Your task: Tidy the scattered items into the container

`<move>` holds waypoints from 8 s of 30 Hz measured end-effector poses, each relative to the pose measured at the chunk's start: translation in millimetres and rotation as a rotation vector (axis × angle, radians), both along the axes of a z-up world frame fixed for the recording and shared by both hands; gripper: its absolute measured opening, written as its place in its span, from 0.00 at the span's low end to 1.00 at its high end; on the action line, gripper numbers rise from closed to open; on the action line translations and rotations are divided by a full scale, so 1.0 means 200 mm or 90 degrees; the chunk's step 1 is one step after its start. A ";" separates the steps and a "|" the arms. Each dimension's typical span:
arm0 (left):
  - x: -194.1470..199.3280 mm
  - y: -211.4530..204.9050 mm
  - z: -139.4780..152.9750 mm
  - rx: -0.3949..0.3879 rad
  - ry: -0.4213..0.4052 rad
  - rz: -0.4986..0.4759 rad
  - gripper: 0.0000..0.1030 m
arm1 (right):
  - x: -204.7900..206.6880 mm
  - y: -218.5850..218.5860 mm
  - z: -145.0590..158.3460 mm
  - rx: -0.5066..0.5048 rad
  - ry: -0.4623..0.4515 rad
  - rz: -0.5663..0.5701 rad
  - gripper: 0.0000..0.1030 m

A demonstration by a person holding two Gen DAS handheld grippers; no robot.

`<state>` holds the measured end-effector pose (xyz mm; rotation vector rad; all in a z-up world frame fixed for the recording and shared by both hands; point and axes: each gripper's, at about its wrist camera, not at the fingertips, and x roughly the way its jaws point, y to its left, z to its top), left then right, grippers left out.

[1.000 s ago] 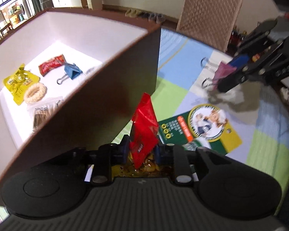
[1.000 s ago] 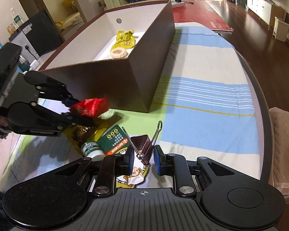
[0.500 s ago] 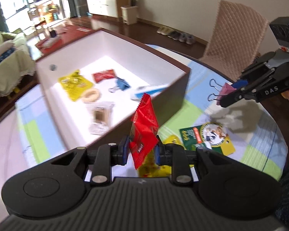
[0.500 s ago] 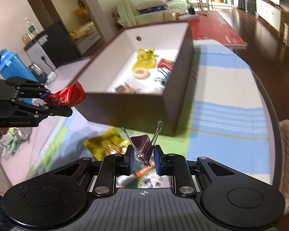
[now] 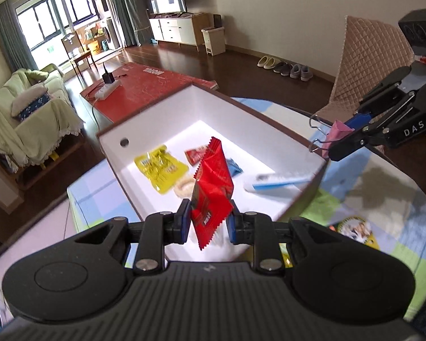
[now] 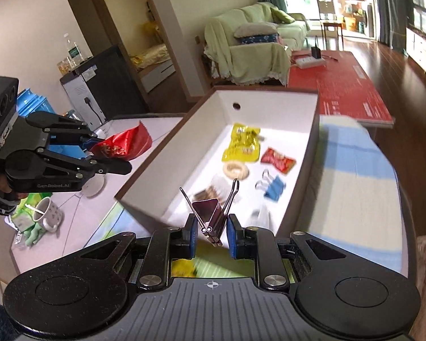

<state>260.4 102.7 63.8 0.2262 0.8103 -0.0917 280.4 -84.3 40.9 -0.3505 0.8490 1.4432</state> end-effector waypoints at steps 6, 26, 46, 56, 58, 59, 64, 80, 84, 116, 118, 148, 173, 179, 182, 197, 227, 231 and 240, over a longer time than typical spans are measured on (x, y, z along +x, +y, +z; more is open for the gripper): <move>0.22 0.07 0.01 0.014 0.004 0.000 0.21 | 0.13 0.22 0.01 -0.015 -0.029 0.011 0.20; 0.78 0.33 -0.22 -0.004 0.047 0.015 0.21 | 0.52 0.93 -0.24 -0.077 -0.107 0.027 0.20; 0.97 0.46 -0.35 -0.017 0.046 0.032 0.21 | 0.58 0.96 -0.32 -0.027 -0.243 0.030 0.95; 0.93 0.42 -0.37 -0.018 0.060 0.023 0.21 | 0.57 0.75 -0.24 -0.042 -0.191 0.037 0.95; 0.90 0.39 -0.36 -0.019 0.063 0.014 0.21 | 0.56 0.71 -0.23 -0.044 -0.182 0.034 0.95; 0.89 0.38 -0.36 -0.020 0.064 0.007 0.21 | 0.55 0.69 -0.23 -0.044 -0.176 0.031 0.95; 0.77 0.27 -0.36 -0.028 0.080 -0.034 0.21 | 0.50 0.62 -0.21 -0.050 -0.153 0.018 0.95; 0.49 0.08 -0.33 -0.036 0.113 -0.030 0.30 | 0.32 0.43 -0.14 -0.052 -0.121 0.029 0.95; 0.44 0.07 -0.30 -0.036 0.111 -0.011 0.35 | 0.26 0.40 -0.14 -0.057 -0.115 0.038 0.95; -0.02 -0.15 0.03 0.016 0.039 0.043 0.57 | -0.12 0.09 0.02 -0.028 -0.136 0.041 0.95; -0.05 -0.16 0.04 0.017 0.035 0.044 0.57 | -0.14 0.07 0.04 -0.023 -0.138 0.039 0.95; -0.49 -0.24 -0.08 -0.031 0.030 0.055 0.73 | -0.28 -0.37 -0.17 -0.047 -0.111 0.048 0.95; -0.47 -0.20 -0.52 -0.059 0.149 -0.006 0.73 | -0.38 -0.20 -0.67 -0.143 -0.115 0.177 0.58; -0.44 -0.17 -0.57 -0.051 0.163 -0.030 0.72 | -0.42 -0.15 -0.73 -0.159 -0.144 0.218 0.39; -0.42 -0.18 -0.60 -0.033 0.169 -0.052 0.72 | -0.45 -0.14 -0.75 -0.164 -0.166 0.228 0.32; -0.34 -0.42 -0.78 0.179 0.133 -0.273 0.67 | -0.37 -0.37 -0.71 -0.223 -0.169 0.138 0.31; -0.25 -0.33 -0.58 0.068 0.141 -0.256 0.00 | -0.29 -0.51 -0.66 -0.199 -0.100 0.032 0.31; -0.24 -0.30 -0.55 0.031 0.141 -0.221 0.00 | -0.30 -0.50 -0.65 -0.196 -0.091 0.029 0.31; -0.09 -0.28 -0.57 0.048 0.145 -0.153 0.05 | -0.31 -0.48 -0.67 -0.200 -0.079 0.025 0.31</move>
